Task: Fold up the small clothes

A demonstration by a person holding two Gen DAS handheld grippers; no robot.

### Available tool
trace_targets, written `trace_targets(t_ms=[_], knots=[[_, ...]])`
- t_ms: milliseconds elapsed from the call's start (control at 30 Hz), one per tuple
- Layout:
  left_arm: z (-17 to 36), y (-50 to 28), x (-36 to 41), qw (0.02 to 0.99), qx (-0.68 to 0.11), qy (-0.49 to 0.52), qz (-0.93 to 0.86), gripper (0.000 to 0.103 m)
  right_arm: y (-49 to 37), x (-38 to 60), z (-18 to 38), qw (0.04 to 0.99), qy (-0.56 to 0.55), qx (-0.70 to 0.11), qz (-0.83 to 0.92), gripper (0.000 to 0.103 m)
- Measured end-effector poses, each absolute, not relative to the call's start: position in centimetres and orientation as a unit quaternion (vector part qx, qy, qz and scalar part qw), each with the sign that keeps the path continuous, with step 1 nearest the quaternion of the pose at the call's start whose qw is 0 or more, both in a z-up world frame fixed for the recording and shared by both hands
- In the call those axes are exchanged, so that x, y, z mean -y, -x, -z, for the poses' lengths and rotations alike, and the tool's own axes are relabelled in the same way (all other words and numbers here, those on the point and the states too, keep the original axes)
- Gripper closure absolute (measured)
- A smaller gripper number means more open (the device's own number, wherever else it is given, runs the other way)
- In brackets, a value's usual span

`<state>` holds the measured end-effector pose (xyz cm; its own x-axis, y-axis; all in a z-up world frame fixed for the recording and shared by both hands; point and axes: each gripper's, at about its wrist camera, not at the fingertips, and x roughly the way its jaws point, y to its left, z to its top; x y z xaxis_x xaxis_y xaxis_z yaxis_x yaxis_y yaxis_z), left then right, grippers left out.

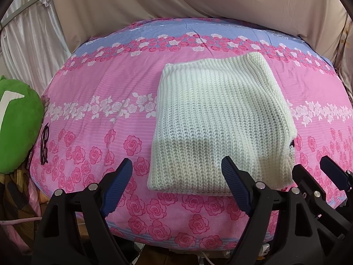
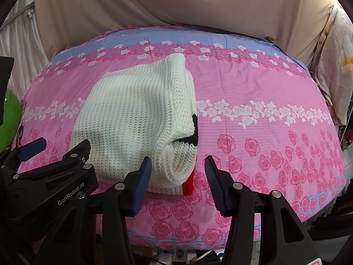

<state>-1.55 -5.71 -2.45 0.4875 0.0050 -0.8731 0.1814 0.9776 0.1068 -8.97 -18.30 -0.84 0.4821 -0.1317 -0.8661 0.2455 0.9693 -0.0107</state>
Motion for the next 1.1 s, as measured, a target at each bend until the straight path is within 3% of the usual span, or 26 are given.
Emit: trace_targets(t_ms=[967, 1100], knots=[[2.49, 1.62, 5.62, 0.856, -0.506, -0.089, 0.056, 0.025, 8.97, 18.24, 0.79, 0.860, -0.057, -0.496, 0.110, 0.053], [2.56, 1.63, 5.85, 0.857, -0.504, -0.087, 0.063, 0.027, 8.85, 18.19, 0.95, 0.859, -0.054, -0.497, 0.107, 0.058]])
